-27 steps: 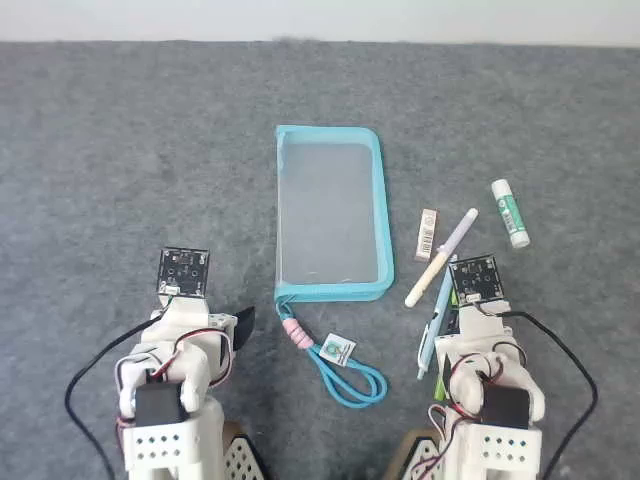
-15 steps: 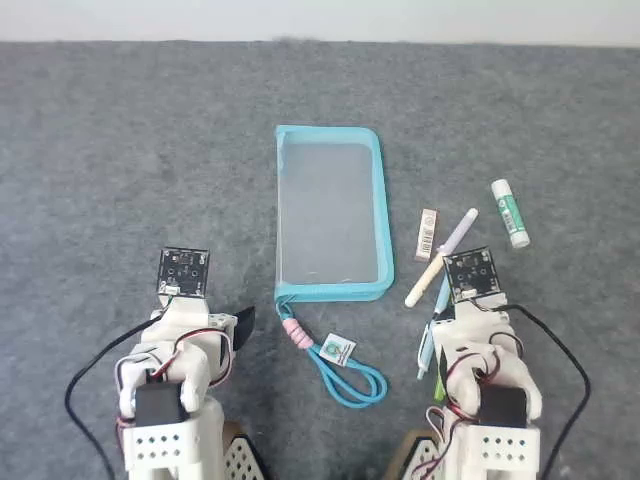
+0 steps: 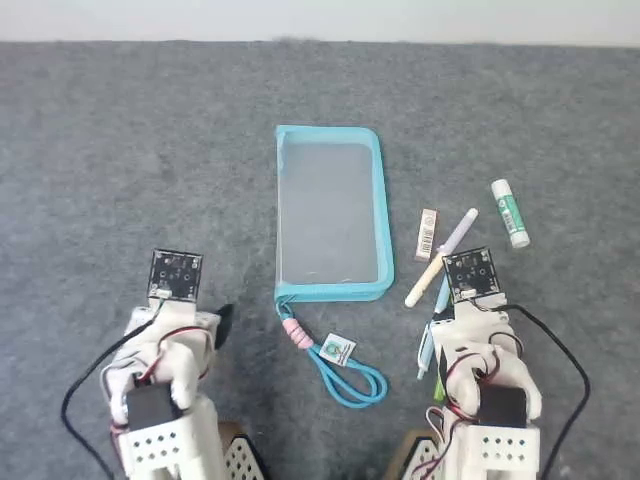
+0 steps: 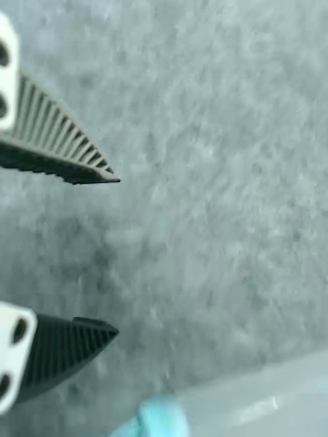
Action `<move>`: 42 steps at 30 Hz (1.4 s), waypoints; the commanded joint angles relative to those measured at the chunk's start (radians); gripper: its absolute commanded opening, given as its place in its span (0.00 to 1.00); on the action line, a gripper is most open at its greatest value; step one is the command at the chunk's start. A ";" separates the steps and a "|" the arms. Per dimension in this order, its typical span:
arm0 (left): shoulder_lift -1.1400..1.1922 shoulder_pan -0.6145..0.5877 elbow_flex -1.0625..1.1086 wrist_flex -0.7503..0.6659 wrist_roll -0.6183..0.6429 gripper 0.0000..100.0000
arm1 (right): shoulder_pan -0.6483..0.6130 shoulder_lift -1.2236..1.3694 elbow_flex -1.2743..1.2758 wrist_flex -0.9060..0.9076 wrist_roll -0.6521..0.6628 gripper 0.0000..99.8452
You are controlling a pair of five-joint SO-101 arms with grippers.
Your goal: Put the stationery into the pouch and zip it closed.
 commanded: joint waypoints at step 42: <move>-0.021 -0.242 -0.010 -0.123 -0.130 0.30 | -0.889 1.432 -0.893 -0.294 -0.180 0.31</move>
